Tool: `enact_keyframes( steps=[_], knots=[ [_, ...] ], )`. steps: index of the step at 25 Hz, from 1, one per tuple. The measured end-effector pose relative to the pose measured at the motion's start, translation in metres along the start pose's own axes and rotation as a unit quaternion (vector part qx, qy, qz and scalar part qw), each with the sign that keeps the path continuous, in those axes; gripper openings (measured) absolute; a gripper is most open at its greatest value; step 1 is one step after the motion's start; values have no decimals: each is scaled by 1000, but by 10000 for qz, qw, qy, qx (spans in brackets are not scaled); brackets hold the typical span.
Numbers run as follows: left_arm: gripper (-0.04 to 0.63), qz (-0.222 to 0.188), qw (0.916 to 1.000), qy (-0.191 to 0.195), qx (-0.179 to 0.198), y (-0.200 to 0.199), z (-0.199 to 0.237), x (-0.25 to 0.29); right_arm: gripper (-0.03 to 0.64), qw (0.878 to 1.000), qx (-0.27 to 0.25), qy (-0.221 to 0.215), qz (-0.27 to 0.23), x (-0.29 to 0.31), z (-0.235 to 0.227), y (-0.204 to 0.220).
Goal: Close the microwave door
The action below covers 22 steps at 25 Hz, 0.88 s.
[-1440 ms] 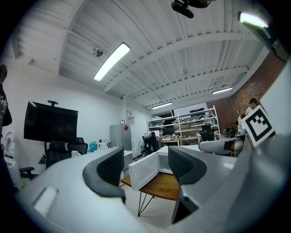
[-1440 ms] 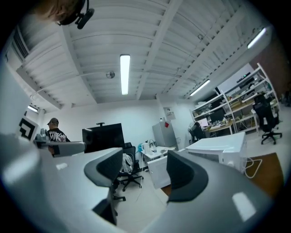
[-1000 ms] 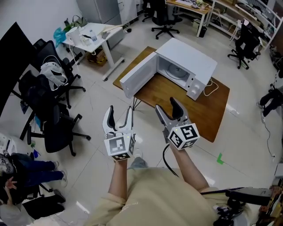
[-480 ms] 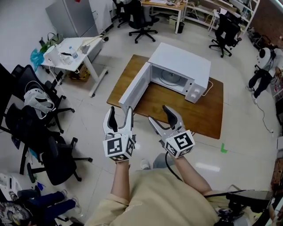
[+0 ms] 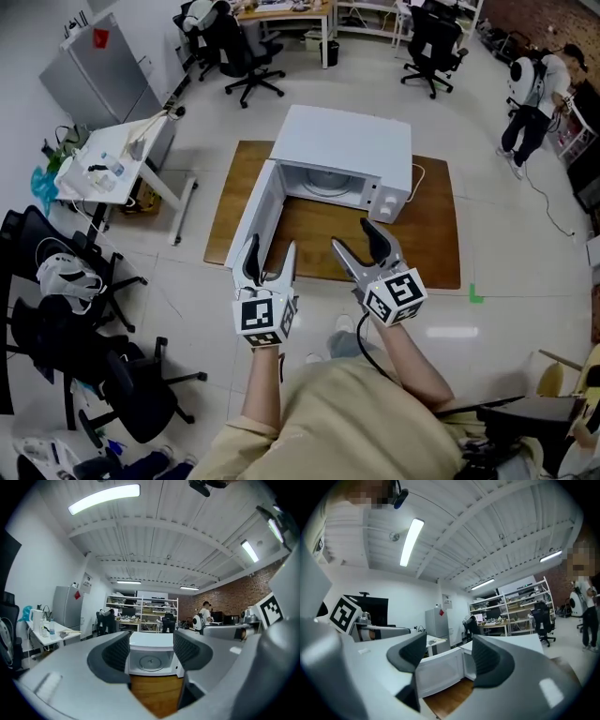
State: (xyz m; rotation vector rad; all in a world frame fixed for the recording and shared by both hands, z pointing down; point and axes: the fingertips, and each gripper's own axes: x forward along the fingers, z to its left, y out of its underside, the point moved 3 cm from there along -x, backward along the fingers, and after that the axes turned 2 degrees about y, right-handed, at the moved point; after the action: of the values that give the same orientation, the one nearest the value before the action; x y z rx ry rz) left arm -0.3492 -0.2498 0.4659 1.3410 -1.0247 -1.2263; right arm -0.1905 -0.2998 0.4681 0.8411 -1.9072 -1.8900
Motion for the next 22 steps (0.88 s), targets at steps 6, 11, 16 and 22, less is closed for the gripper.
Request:
enact_keyframes(
  steps=[6,11,16,22],
  knots=[
    [293,187,9986,479,157,-28,-34,90,291,9997,54,89,-202,15,-71,-41],
    [293,500,9947,802,403,-26,-66,145,289,9990,198,270,-281,9,-132,-51],
    [293,754,9924,841,488,-4,-67,159,270,9979,378,453,-284,5,-161,-39],
    [293,956,9875,993,759,25,-70,199,268,9983,390,443,7,35,-190,-17]
  ],
)
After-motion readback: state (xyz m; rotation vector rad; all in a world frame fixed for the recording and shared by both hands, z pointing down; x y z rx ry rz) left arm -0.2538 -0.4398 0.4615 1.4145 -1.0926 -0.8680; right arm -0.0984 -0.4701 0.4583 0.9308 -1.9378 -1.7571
